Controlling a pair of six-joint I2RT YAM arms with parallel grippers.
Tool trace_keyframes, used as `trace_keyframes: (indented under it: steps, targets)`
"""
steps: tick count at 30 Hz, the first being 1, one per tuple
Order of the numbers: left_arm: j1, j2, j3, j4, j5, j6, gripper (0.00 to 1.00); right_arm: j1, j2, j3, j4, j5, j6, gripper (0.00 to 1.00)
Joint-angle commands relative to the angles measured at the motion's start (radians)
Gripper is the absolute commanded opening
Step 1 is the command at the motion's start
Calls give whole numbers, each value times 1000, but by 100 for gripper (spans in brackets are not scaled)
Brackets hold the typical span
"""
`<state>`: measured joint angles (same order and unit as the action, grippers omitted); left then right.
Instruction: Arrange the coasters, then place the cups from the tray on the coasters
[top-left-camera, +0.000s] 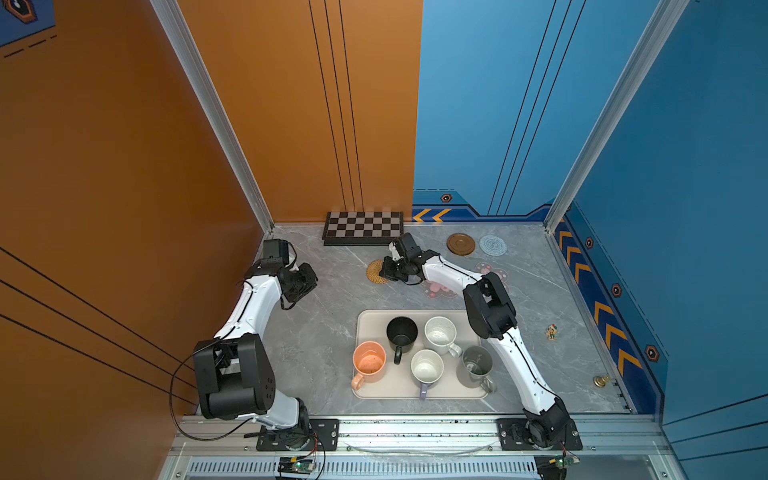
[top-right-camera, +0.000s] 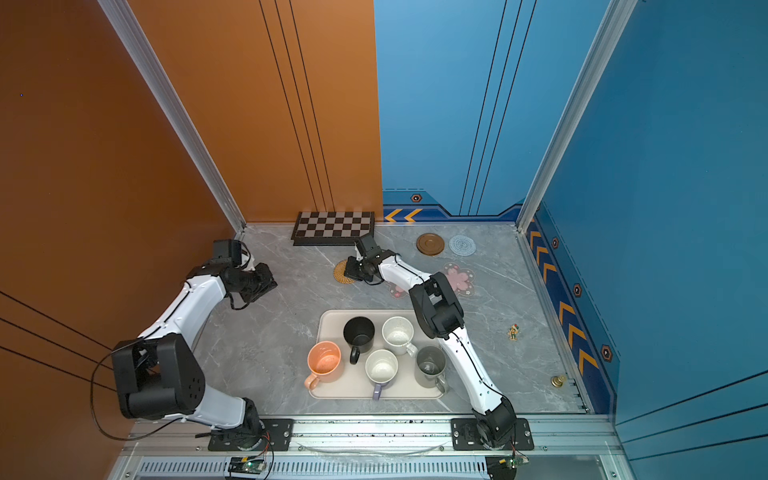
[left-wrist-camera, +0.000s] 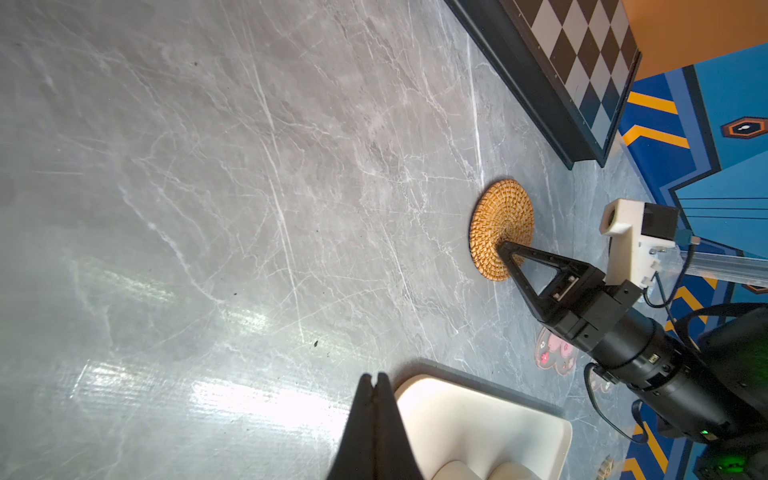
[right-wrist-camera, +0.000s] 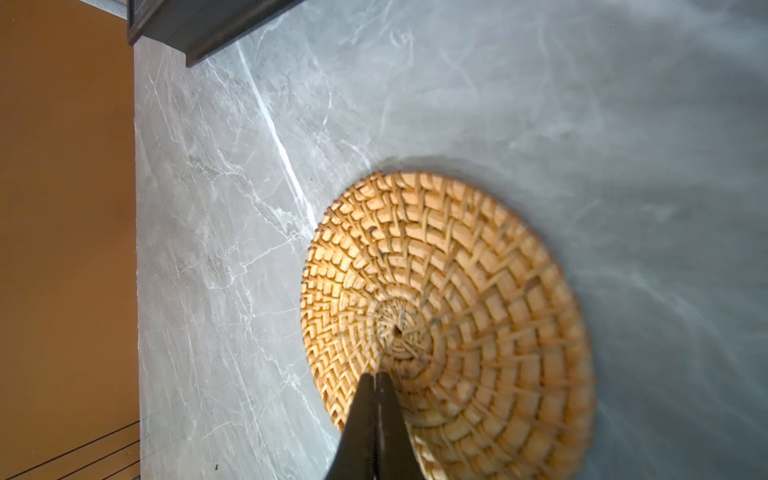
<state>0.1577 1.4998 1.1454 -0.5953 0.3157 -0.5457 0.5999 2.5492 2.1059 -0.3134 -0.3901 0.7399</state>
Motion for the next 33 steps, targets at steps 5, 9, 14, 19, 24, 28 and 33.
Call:
trace_keyframes:
  steps: [5, 9, 14, 19, 24, 28, 33]
  targets:
    - [9, 2, -15, -12, 6, 14, 0, -25, -5, -49, -21, 14, -20, 0]
    - [10, 7, -7, -12, 9, 10, 0, -41, -25, -89, -21, 34, -32, 0]
    - [8, 0, -7, -7, 5, 7, 0, -65, -60, -150, -21, 57, -45, 0]
    - [5, 2, -4, -7, 5, -2, 0, -96, -89, -189, -21, 66, -62, 0]
    - [-2, 3, 5, -7, 3, -14, 0, -123, -112, -221, -22, 73, -79, 0]
    - [-12, 7, 18, -7, -3, -24, 0, -142, -124, -242, -21, 82, -89, 0]
    - [-27, 11, 33, -8, -7, -33, 0, -172, -130, -250, -21, 81, -98, 0]
